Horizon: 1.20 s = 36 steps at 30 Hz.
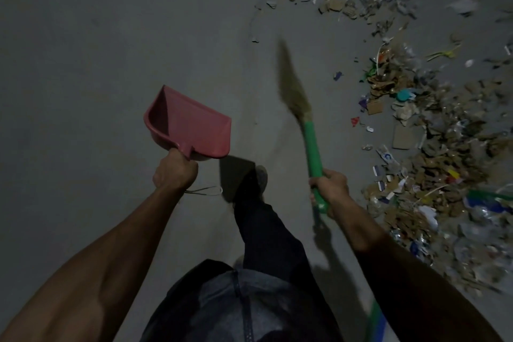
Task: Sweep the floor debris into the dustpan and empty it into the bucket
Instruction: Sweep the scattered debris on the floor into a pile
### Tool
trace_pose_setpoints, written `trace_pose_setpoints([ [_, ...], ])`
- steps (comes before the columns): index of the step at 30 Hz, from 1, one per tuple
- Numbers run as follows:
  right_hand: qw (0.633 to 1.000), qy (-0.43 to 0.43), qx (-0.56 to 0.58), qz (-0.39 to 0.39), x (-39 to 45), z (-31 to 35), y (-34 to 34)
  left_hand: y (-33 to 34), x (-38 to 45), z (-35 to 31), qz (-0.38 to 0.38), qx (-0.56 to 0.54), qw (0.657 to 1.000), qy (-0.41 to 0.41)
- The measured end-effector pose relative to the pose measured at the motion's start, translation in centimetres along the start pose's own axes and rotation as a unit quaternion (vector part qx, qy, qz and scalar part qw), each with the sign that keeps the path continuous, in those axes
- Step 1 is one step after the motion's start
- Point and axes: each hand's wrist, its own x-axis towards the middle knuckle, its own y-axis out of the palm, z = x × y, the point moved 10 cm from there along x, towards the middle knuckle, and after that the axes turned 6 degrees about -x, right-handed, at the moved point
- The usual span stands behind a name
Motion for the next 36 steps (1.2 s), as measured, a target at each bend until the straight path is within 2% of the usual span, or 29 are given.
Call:
trace_pose_setpoints([
  [3, 0.996, 0.006, 0.039, -0.076, 2.1, 2.5, -4.6, 0.0, 0.3, -1.4, 0.011, 0.000, 1.000, 0.018],
  [6, 0.991, -0.021, 0.057, -0.115, 2.3, 5.1, -7.3, -0.6, 0.5, -2.8, 0.016, -0.003, 0.999, 0.032],
  [14, 0.988, -0.138, 0.043, -0.056, -3.5, 8.8, -3.2, -3.2, 0.5, -6.3, 0.016, 0.003, 0.998, 0.056],
  [20, 0.976, -0.204, -0.078, -0.025, -4.3, 13.8, -0.2, -5.9, 1.9, -9.6, 0.002, -0.002, 0.997, 0.075],
  [26, 0.946, -0.249, -0.203, -0.037, -1.8, 22.2, 1.6, -7.5, 6.7, -14.2, 0.010, 0.013, 0.996, 0.089],
  [29, 0.944, -0.241, -0.224, -0.028, 1.3, 26.7, 2.8, -7.9, 10.4, -17.2, 0.022, 0.016, 0.995, 0.097],
  [32, 0.961, -0.190, -0.199, -0.022, 5.0, 30.6, 2.8, -8.3, 14.0, -20.7, 0.032, 0.024, 0.994, 0.103],
  [34, 0.979, -0.138, -0.149, -0.020, 7.7, 32.7, 2.0, -8.6, 16.1, -23.0, 0.042, 0.031, 0.993, 0.104],
  [36, 0.995, -0.082, -0.046, -0.016, 10.1, 34.1, 0.9, -8.6, 18.0, -25.5, 0.054, 0.043, 0.991, 0.113],
])
